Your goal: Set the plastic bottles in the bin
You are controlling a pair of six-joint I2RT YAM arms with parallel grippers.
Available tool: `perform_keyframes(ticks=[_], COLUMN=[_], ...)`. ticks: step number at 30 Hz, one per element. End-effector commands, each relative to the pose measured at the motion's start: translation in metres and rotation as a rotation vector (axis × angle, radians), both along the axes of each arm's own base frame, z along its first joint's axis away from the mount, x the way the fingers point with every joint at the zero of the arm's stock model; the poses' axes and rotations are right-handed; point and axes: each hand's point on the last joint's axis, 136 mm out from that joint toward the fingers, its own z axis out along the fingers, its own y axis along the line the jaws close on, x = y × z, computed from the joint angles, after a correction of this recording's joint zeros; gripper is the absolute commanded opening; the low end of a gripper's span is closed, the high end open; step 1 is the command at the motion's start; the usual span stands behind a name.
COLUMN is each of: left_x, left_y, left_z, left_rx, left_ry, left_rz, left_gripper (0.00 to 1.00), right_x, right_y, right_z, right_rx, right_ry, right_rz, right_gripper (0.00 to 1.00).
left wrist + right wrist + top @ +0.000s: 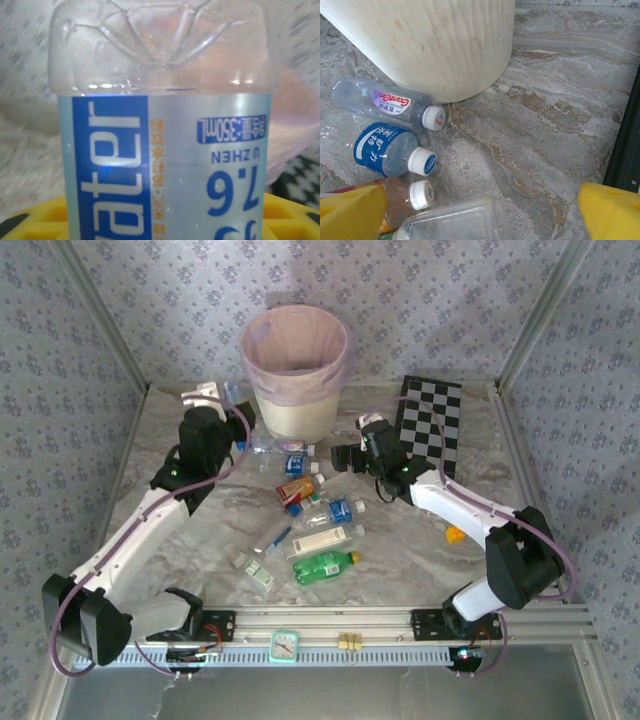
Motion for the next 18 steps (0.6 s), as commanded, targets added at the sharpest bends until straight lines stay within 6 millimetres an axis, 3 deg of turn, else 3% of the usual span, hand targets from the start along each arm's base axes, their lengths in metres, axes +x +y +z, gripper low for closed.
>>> perform_keyframes(ticks=[1,4,8,18], left_x=[0.012,0.024,0.045,0.101], left_y=[-0.028,-0.044,-0.063,-0.102], left_z=[0.06,0.084,0.099,0.1], left_rx=[0.039,0.069,0.112,0.137], left_ry=[-0.169,-0.21,-0.23,-0.204], left_rz=[-0.139,-0.196,-0.245,-0.326], left_gripper=[0.46,0.46,0.46,0.46], right_x=[-0.001,-0.003,-0.007,-0.017], right_y=[-0.008,-0.011,-0.019,-0.033], right_z=[0.011,0.011,0.009,0.007], right_rx=[0.01,0.007,0.002,0.007], right_ry=[-0.035,-0.038,-0.036,-0.038], right_rz=[-0.025,-0.032,-0.047,-0.077], right_gripper=[1.0,1.0,1.0,1.0])
